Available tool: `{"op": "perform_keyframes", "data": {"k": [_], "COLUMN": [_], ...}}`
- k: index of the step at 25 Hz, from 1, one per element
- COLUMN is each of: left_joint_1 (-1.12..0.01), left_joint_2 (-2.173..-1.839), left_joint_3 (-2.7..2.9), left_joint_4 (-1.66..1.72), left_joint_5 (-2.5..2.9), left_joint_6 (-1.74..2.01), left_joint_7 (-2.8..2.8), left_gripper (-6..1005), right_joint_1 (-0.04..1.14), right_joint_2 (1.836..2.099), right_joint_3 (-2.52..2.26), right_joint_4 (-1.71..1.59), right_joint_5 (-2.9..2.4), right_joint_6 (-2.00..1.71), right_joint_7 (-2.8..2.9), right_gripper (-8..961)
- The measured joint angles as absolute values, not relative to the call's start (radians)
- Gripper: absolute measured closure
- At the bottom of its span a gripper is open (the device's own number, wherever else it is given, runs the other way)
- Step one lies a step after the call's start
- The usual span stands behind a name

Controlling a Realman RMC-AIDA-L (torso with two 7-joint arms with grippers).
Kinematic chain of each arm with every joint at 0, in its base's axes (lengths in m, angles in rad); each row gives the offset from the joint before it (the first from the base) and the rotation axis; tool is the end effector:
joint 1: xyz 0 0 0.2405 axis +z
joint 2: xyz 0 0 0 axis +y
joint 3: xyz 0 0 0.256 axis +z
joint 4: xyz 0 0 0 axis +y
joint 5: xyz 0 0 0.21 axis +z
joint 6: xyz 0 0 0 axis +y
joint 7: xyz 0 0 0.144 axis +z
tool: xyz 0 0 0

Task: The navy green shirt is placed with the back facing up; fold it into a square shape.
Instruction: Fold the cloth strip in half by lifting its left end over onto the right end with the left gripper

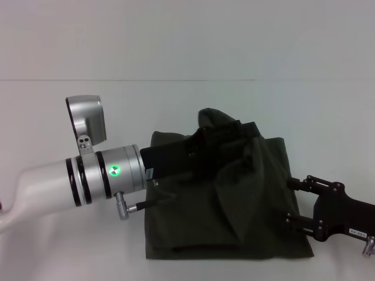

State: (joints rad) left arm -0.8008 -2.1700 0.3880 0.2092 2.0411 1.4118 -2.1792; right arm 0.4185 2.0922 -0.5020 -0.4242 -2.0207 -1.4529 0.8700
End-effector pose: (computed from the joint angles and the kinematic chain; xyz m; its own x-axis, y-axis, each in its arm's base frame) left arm -0.1814 0.3476 -0.0907 -0.0685 0.9322 0.3554 0.7891 -0.1673 0.5910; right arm 0.3204 0.2854 -0.0286 0.8387 -0.1871 -0.5115 -0.4097 -0.8356 -0.3661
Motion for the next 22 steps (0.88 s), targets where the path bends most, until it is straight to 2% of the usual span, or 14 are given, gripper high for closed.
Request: {"op": "perform_keyframes", "data": {"k": [5,10,18,22], "left_joint_1": [-0.816,-0.829,-0.759,-0.693], "left_joint_2": [-2.171,-2.172,-2.162,-2.139], "left_joint_3": [0.388,0.392,0.394,0.405], "left_joint_4": [0.165,0.13,0.283,0.354], "left_joint_5": [2.025,2.022,2.025,2.033], "left_joint_6": [1.417,1.416,1.532,1.603], "left_joint_7": [-2.184,-2.175,-2.16,-2.092], "left_gripper": [290,102,104,105], "right_joint_1": [0.401,0.387,0.347,0.326], "right_joint_2": [2.092,2.091,2.089,2.087], "right_joint_3": [-0.485,-0.45,-0.337,-0.246], "right_joint_4": [-0.424,-0.424,-0.473,-0.52], "right_joint_5": [-2.02,-2.018,-2.016,-2.015], "right_joint_6": [-1.453,-1.453,-1.492,-1.615], "right_joint_7": [0.87,0.869,0.875,0.921], "right_gripper": [209,209,208,208]}}
